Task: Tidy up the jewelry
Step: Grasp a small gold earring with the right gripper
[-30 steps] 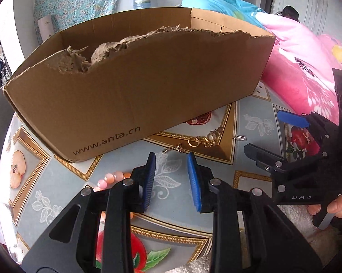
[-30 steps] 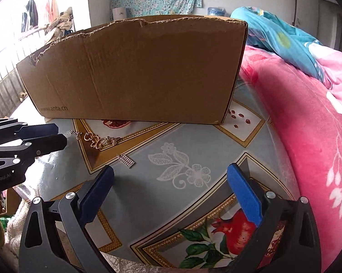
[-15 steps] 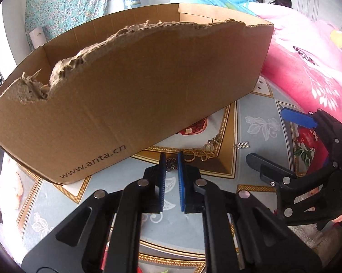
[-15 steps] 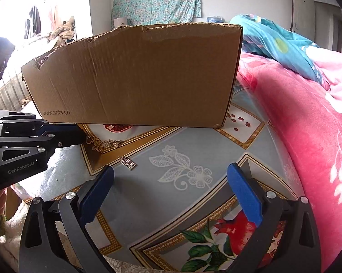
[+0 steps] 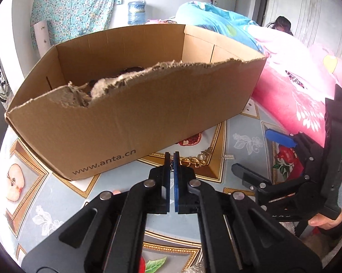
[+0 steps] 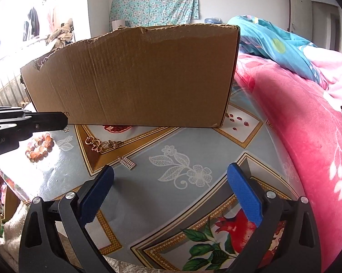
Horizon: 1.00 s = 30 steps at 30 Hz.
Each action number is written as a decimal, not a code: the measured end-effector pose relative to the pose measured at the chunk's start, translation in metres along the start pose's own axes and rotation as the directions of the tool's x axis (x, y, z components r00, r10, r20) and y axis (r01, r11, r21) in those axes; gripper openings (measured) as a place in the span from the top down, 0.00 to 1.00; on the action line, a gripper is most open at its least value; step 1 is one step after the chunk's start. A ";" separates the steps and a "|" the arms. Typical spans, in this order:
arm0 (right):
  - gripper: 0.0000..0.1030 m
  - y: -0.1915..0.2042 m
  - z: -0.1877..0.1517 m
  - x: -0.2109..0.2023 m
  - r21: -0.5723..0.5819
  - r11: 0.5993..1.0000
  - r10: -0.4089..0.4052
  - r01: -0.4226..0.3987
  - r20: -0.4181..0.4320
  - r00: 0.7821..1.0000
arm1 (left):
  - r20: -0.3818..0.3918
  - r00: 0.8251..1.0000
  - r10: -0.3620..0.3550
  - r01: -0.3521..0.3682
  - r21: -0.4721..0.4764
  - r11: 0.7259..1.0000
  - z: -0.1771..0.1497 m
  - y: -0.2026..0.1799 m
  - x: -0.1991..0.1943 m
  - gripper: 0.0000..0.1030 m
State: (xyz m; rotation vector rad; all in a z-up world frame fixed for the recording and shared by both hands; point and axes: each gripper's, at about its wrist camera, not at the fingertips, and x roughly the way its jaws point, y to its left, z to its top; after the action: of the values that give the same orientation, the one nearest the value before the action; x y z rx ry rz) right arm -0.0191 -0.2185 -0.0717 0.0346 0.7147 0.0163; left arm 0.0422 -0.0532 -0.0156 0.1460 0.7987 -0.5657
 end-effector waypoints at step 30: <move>0.89 0.021 0.047 0.014 -0.318 0.876 0.275 -0.362 -0.288 0.917 | 0.046 0.997 -0.068 0.071 -0.082 0.994 -0.008 0.015 -0.015 0.98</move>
State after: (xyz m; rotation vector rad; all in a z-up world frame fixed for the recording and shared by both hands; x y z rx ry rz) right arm 0.0220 -0.1979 -0.0445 -0.2112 0.9281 0.4819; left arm 0.0364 -0.0319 -0.0122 0.0285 0.7861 -0.5982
